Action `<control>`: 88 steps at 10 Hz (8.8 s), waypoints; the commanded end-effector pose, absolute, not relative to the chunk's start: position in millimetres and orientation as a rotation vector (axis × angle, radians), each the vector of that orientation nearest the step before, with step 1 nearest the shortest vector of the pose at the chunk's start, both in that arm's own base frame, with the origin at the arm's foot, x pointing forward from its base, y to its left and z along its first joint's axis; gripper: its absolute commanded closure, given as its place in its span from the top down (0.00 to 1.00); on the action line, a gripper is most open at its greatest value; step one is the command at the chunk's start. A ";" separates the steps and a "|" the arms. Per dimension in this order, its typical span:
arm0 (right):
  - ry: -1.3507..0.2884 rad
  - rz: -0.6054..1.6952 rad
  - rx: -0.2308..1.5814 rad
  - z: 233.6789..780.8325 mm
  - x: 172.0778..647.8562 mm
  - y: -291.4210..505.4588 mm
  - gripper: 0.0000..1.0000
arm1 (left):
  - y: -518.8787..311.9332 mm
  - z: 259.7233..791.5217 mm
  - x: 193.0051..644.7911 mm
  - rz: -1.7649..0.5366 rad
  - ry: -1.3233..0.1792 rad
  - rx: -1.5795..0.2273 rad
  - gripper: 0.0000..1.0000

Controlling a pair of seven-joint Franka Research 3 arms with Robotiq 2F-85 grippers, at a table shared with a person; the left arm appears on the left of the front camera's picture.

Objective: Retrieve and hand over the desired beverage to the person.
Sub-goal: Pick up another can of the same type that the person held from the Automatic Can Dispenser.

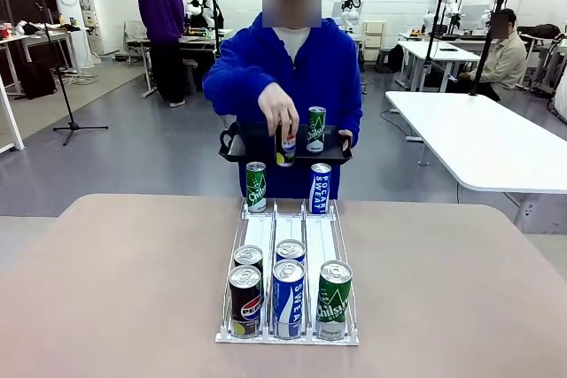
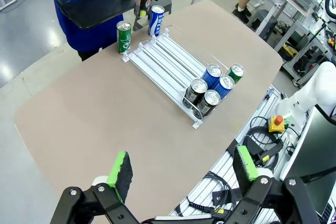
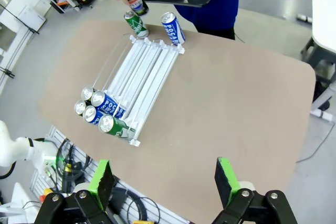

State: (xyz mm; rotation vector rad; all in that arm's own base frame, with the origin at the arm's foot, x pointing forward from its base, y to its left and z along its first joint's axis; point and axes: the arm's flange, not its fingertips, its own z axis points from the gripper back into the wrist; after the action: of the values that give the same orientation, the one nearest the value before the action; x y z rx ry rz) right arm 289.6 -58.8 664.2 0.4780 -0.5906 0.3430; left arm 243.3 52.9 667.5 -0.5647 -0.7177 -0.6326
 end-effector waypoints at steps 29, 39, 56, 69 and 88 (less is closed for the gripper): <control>-0.589 0.341 0.480 663.1 289.7 -59.9 1.00 | -181.5 621.9 311.4 -0.600 -0.146 -0.233 1.00; -0.589 0.341 0.480 663.1 289.7 -59.9 1.00 | -308.0 495.8 328.5 -0.260 -0.171 -0.020 1.00; -0.589 0.341 0.480 663.1 289.7 -59.9 1.00 | -325.5 433.3 331.1 -0.004 -0.144 -0.109 1.00; -0.589 0.341 0.480 663.1 289.7 -59.9 1.00 | -341.3 409.6 338.5 -0.038 -0.101 -0.051 1.00; -0.589 0.341 0.480 663.1 289.7 -59.9 1.00 | -378.5 612.7 280.1 -0.237 -0.192 -0.008 0.52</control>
State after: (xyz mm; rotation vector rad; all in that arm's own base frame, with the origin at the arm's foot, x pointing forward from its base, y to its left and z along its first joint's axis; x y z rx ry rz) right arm 289.8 -59.5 664.0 0.4781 -0.5904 0.3411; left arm 272.3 -370.4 596.8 -0.0406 -0.1542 -0.2431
